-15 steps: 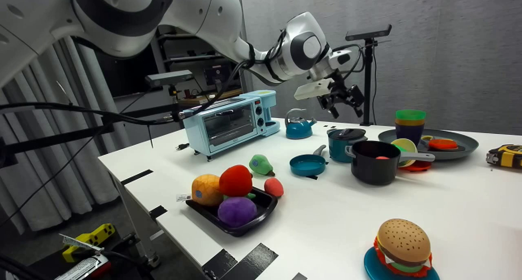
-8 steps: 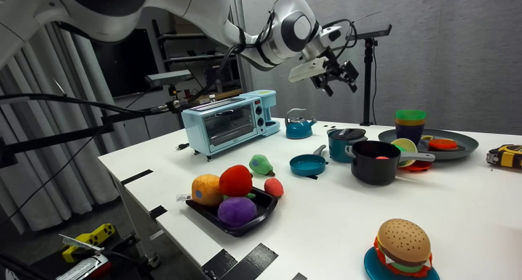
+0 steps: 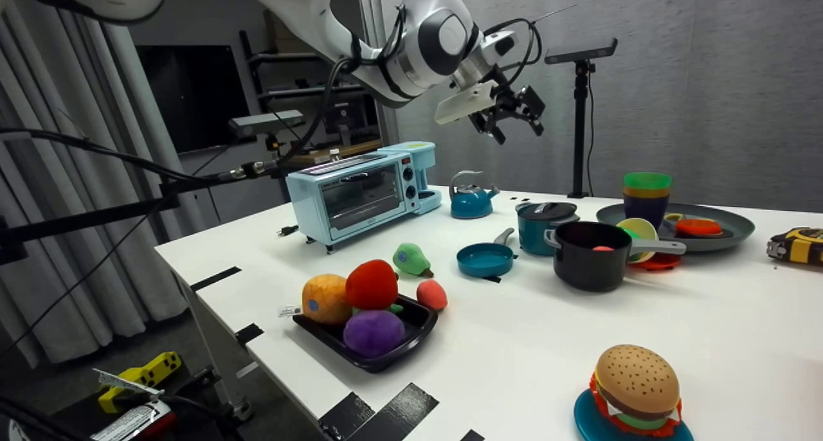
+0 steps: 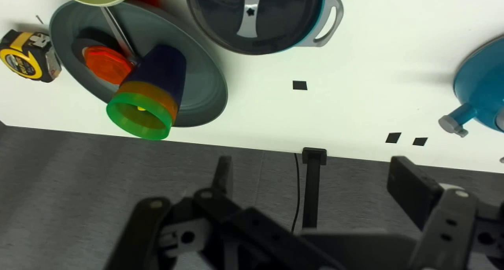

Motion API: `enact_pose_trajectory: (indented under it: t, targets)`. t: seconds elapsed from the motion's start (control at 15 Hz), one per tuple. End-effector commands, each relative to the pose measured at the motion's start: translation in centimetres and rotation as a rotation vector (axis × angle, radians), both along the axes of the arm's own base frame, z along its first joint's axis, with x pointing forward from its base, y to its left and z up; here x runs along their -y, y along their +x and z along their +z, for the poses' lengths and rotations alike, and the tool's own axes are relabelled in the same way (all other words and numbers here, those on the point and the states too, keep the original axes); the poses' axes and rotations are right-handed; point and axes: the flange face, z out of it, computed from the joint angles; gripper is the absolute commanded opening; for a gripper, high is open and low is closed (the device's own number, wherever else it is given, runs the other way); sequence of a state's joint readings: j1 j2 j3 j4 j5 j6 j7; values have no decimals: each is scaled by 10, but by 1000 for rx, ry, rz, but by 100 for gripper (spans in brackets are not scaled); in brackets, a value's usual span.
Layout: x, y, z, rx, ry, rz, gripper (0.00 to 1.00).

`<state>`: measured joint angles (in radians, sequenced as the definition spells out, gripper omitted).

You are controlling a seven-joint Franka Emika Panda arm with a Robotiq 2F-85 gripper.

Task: Pick up the lid from the pan and put it on the light blue pot.

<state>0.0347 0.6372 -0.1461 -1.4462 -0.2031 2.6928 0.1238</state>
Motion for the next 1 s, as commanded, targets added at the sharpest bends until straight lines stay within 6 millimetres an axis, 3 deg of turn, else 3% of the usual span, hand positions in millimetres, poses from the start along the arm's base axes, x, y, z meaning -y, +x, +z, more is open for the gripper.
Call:
enact_pose_trajectory:
  t: [0.0, 0.2, 0.6, 0.87, 0.93]
  targets:
    - [-4, -47, 14, 5, -8, 22, 100]
    - [-6, -74, 17, 9, -12, 22, 100]
    - [-6, -107, 20, -4, -28, 2, 100]
    - [-7, -121, 22, -14, -40, -10, 100]
    - [-5, -105, 16, -27, -39, -7, 100]
